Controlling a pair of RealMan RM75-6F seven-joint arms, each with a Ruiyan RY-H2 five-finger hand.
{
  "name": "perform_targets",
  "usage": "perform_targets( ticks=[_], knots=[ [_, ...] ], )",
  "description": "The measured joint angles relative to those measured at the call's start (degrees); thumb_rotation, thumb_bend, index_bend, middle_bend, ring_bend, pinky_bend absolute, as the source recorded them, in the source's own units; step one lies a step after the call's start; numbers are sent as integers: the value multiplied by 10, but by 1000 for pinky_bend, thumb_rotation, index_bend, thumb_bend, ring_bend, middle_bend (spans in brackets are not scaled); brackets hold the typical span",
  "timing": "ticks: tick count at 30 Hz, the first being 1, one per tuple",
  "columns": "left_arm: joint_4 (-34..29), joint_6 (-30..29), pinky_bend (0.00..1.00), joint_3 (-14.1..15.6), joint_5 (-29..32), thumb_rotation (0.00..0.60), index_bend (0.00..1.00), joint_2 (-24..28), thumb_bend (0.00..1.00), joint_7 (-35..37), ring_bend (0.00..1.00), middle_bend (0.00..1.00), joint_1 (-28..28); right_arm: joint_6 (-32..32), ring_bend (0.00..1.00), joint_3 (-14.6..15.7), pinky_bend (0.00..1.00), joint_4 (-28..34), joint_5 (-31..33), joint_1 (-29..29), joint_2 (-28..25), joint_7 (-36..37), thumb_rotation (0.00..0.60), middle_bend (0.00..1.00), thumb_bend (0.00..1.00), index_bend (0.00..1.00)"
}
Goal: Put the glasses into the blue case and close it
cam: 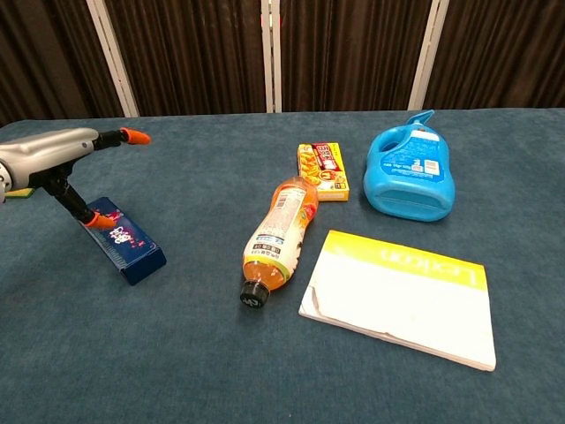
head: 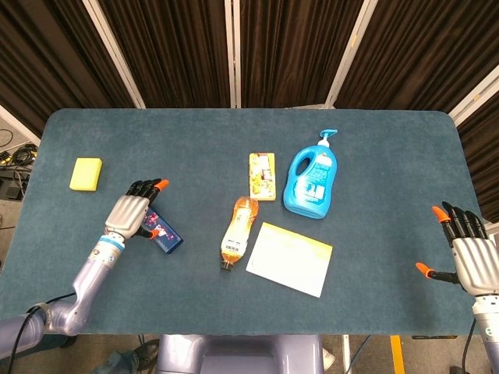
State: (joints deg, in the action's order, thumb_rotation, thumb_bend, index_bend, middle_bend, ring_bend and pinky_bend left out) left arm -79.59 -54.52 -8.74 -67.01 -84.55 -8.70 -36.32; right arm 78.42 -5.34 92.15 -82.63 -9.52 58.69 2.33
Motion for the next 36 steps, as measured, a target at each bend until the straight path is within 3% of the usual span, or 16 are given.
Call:
perform_targets(
  ticks=[3,9,16,20,23,29,36],
  knots=[
    [-16,8,0,6,-16,600,0,28,12,14,0,0,1,0,0,0,0,0,0,0,0,0,600,0,0,0],
    [-27,66,0,29,-21,600,0,73,0,14,0,0,-7,1,0,1,0,2,-1,0,0,-3,600,0,0,0],
    [30,101,0,42,-12,600,60,50,0,8,0,0,-21,-2,0,0,0,2,1,-1,3,-10,600,0,0,0],
    [66,106,10,43,-18,600,163,19,0,12,0,7,-29,-5,0,-1,0,0,5,-3,5,-12,600,0,0,0],
    [87,107,85,43,-27,600,259,0,4,21,23,97,-34,-6,0,-1,0,-2,7,-3,6,-13,600,0,0,0],
    [110,108,278,45,-45,600,525,-22,137,35,202,311,-41,-9,0,-2,0,-6,10,-4,8,-12,600,0,0,0],
    [111,113,353,42,-27,600,629,-29,225,13,298,422,-46,-8,0,-2,0,-6,9,-4,8,-11,600,0,0,0]
  ],
)
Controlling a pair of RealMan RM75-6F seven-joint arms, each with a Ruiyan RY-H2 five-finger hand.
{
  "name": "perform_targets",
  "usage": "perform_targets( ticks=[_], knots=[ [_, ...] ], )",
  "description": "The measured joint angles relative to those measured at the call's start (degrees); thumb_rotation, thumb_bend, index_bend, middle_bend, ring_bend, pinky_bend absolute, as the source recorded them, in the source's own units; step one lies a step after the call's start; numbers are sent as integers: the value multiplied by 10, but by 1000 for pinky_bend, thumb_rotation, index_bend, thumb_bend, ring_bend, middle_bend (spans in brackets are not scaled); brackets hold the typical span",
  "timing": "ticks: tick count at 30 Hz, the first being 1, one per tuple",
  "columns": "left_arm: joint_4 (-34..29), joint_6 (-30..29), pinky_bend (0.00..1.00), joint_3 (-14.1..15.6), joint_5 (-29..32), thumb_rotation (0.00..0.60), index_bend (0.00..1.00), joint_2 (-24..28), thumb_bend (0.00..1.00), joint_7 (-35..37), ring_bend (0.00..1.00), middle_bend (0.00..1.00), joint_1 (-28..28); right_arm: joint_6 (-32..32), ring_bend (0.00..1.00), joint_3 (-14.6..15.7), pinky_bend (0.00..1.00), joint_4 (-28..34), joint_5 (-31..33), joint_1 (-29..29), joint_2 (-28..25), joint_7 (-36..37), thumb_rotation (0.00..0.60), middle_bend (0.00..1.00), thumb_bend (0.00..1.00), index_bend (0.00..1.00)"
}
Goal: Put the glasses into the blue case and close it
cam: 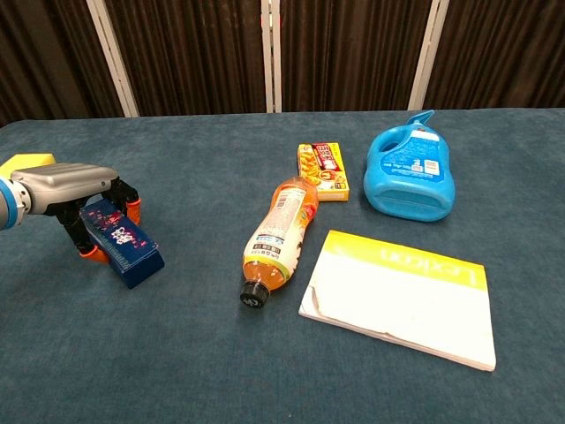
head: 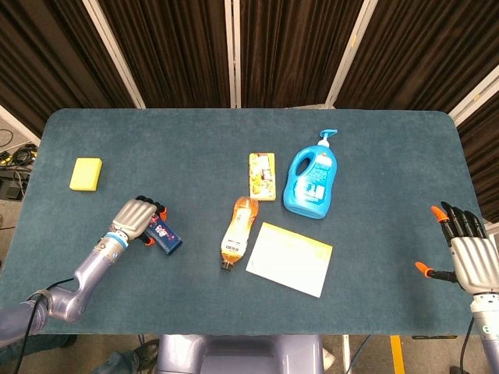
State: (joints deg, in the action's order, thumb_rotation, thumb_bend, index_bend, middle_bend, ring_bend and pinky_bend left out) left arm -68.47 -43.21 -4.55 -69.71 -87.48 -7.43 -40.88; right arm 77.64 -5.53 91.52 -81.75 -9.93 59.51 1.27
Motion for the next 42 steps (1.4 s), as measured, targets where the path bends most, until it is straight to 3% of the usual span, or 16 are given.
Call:
perform_targets(
  ticks=[11,12,15,16,17,23,29,37,42],
  knots=[
    [-12,-23,335,-21,16,600,598,-1,205,-16,283,390,-4,1,0,1,0,2,-1,0,-1,-1,600,0,0,0],
    [-12,-23,284,-23,18,600,526,-1,155,-17,227,315,-6,1,0,1,0,2,-1,0,-1,0,600,0,0,0],
    [-20,-16,40,-25,25,600,115,0,8,-15,17,30,-8,1,0,0,0,2,0,1,-2,1,600,0,0,0],
    [-23,-15,2,-26,27,600,21,1,0,-14,0,0,-8,2,0,0,0,3,0,1,-2,2,600,0,0,0],
    [-27,-16,0,-27,28,600,0,3,0,-13,0,0,-8,2,0,0,0,3,0,1,-3,2,600,0,0,0],
    [-68,-45,0,-33,24,600,0,29,0,-11,0,0,1,6,0,1,0,6,-5,3,-5,6,600,0,0,0],
    [-155,-119,0,-38,9,600,0,97,0,-16,0,0,33,15,0,3,0,14,-17,6,-10,10,600,0,0,0],
    [-314,-323,0,-27,-9,600,0,210,0,-54,0,0,151,42,0,8,0,30,-46,14,-22,21,600,0,0,0],
    [-396,-424,0,21,-47,600,0,279,0,-63,0,0,256,59,0,9,0,37,-62,18,-26,24,600,0,0,0]
  ],
)
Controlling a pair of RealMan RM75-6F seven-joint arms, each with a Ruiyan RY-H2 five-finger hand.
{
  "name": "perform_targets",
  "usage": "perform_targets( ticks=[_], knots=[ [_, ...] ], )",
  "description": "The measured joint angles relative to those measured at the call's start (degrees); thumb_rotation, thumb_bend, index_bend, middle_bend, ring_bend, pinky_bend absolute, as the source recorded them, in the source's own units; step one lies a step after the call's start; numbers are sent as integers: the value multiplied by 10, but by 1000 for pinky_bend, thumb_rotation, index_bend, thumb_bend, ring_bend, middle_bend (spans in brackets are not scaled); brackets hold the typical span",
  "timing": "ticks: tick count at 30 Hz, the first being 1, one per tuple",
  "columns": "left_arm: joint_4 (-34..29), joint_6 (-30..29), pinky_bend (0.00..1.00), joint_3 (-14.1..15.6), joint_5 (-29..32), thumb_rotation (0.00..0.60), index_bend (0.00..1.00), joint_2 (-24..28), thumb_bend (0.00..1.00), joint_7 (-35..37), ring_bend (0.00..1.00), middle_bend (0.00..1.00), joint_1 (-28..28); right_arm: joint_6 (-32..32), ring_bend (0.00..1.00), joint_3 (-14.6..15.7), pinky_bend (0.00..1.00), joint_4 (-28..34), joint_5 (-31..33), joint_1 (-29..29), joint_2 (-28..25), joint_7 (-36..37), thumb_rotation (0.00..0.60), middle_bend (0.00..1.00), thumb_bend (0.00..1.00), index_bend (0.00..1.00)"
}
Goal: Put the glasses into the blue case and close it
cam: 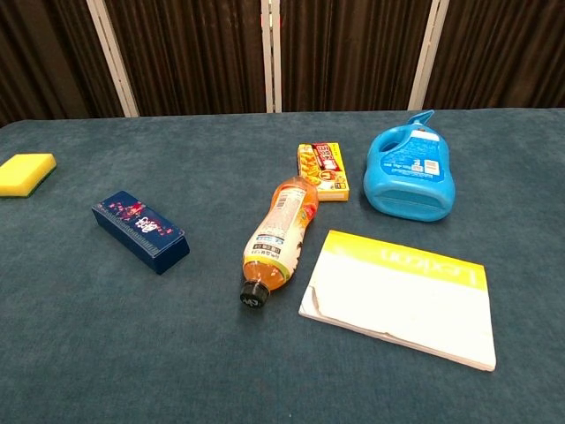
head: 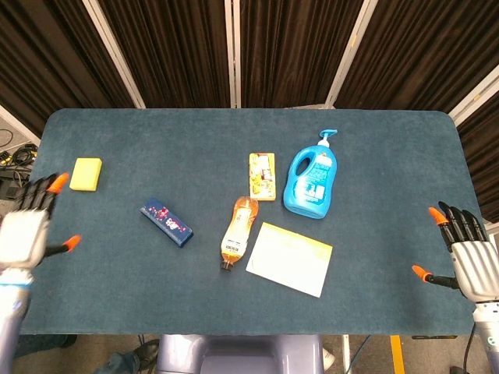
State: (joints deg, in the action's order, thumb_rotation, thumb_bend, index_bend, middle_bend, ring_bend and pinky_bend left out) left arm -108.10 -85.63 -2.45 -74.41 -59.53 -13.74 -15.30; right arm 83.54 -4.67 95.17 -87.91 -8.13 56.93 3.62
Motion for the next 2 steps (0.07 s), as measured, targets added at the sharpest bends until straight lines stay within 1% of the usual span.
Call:
perform_targets(
  ticks=[2],
  knots=[
    [-12,-14,0,21,-18,600,0,19,0,8,0,0,26,5,0,0,0,3,-5,2,-2,2,600,0,0,0]
  ],
)
